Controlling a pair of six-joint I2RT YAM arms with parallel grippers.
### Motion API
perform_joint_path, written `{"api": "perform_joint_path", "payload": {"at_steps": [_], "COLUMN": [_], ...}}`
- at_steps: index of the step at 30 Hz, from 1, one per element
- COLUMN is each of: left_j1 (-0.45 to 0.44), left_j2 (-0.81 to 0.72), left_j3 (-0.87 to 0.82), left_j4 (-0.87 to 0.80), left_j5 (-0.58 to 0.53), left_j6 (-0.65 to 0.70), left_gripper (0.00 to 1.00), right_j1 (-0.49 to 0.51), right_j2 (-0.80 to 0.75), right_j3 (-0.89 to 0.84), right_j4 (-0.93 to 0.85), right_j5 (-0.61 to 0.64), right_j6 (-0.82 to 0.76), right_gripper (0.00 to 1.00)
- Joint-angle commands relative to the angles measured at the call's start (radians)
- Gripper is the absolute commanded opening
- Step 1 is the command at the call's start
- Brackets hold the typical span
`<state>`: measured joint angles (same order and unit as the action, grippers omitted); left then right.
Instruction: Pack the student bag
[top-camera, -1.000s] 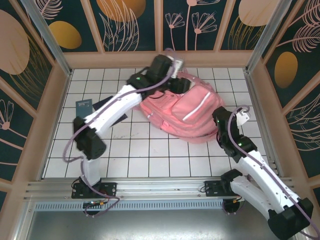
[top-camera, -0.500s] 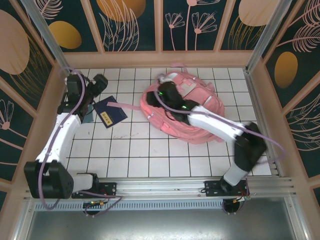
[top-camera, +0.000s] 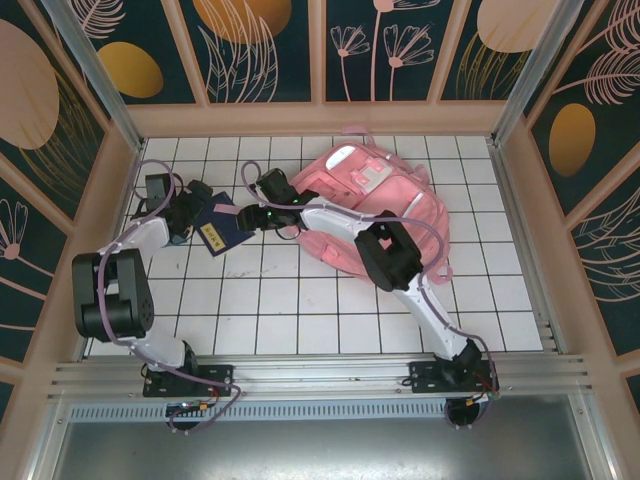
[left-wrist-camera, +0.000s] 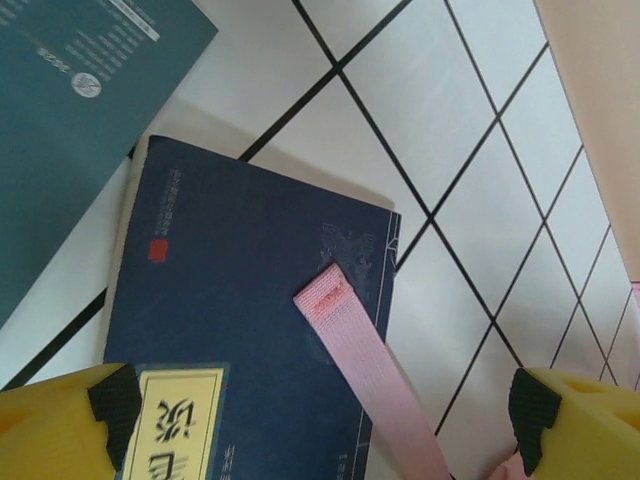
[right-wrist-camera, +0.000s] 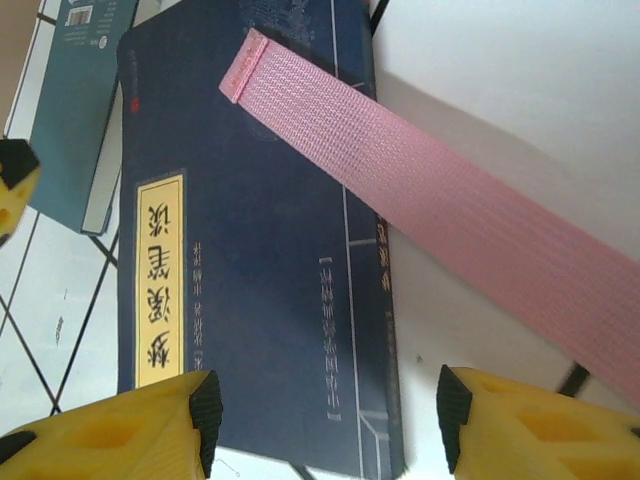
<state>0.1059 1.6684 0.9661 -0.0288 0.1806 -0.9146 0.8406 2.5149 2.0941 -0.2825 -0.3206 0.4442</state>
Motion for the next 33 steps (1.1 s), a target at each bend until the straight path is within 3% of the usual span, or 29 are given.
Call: {"api": "perform_joint_path", "payload": {"at_steps": [1,8,17,24,33], "left_j1": [0.008,0.009,0.009,0.008,-0.041], "left_j2": [0.040,0.109,0.098,0.120,0.145], "left_j3": [0.037,0.052,0.025,-0.027,-0.079], "left_j4": [0.047,0.036,-0.007,0.013,0.058], "left_j5": [0.006,0.003,-0.088,-0.056,0.011], "left_j6": [0.008,0.034,0.062,0.044,0.001], "left_gripper": [0.95,0.95,0.95,0.94,0.93], "right_j1": [-0.003,-0.007,0.000,0.021,0.046], "right_j2": [0.061,0.149,0.204,0.223,0.228], "right_j3": [0.097,0.190,0.264,0.272,0.303], "right_j4": [-0.054,-0.061,-0.138,-0.153,-0.131], "right_j5": [-0.042,-0.099,-0.052,-0.077,-0.267], "right_j6": [0.010,0.042,0.024,0.019,0.067], "right_gripper": [0.61,0.61,0.62,0.62,0.63]}}
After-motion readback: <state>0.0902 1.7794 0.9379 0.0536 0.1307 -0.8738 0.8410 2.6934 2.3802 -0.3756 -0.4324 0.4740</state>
